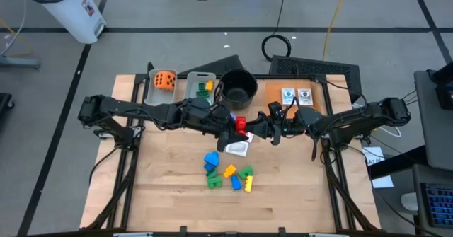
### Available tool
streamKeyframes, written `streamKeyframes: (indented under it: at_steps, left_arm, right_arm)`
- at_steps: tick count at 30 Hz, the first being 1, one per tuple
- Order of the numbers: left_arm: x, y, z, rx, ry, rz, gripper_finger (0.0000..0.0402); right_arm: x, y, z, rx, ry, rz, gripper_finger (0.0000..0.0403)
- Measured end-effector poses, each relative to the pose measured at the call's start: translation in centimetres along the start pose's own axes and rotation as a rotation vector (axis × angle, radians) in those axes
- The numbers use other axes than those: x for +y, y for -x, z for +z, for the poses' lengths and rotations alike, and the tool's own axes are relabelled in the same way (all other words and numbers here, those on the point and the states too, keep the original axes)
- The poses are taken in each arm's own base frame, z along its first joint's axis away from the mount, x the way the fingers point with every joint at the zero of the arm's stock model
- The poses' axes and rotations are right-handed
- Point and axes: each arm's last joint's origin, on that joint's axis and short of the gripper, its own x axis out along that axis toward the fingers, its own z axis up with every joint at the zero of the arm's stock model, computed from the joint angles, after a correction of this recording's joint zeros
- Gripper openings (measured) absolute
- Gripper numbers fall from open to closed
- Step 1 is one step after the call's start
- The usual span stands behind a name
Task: Pick & Place Toys
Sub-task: Put the red game piece into the right gray bin
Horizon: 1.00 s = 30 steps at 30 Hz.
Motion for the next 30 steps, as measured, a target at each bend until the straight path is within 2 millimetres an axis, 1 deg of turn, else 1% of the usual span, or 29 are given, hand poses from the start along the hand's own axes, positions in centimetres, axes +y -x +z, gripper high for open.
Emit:
streamKeyframes:
  at_steps: [4, 8, 16, 19, 23, 27, 30]
  left_arm:
    - [0.0, 0.0, 0.0, 0.002, -0.005, -0.003, 0.0173]
    - [-0.1, 0.0, 0.0, 0.005, -0.012, -0.014, 0.0175]
    - [0.1, 0.1, 0.2, -0.001, -0.019, -0.01, 0.0173]
    - [0.3, 0.2, 0.5, 0.004, -0.017, -0.025, 0.0173]
    - [0.5, 0.8, 1.2, -0.005, -0.017, -0.042, 0.0175]
    - [0.4, 2.0, 2.0, -0.01, -0.033, -0.041, 0.0174]
    - [0.7, 3.2, 2.5, 0.008, -0.047, -0.005, 0.0173]
  right_arm:
    - [0.2, 0.0, 0.1, -0.005, 0.005, 0.026, 0.0107]
    - [0.5, 0.0, 0.2, -0.002, 0.01, 0.075, 0.0131]
    - [0.4, 0.0, 0.6, -0.022, 0.022, 0.084, 0.0173]
    - [0.1, 0.1, 0.8, -0.027, 0.023, 0.072, 0.018]
    - [-0.2, 0.1, 1.2, -0.038, 0.014, 0.069, 0.0179]
    - [-0.6, 0.1, 1.9, -0.037, 0.016, 0.09, 0.0174]
    - [-0.6, 0.4, 2.6, -0.055, 0.025, 0.108, 0.0174]
